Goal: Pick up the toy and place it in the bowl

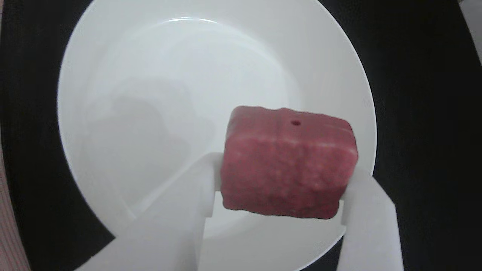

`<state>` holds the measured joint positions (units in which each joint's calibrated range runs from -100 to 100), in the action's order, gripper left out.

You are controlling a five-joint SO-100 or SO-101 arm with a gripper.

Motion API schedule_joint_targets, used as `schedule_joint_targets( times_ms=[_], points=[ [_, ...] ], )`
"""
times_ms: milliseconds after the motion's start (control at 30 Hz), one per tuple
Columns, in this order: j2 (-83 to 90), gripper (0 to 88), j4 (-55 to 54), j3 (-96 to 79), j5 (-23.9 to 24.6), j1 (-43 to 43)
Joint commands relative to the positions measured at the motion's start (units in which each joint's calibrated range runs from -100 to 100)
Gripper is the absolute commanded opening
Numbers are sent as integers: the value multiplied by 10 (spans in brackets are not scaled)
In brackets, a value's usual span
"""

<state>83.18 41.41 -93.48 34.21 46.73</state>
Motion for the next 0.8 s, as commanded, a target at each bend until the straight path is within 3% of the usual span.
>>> schedule_joint_targets(
  times_ms=[0,100,200,467,600,767],
  points=[
    [5,31,5,2,3,2],
    [5,99,5,2,3,4],
    [6,256,6,0,3,17],
    [13,266,4,-20,3,19],
    [14,209,-4,-8,5,3],
    [15,19,-24,34,1,-98]
  ],
)
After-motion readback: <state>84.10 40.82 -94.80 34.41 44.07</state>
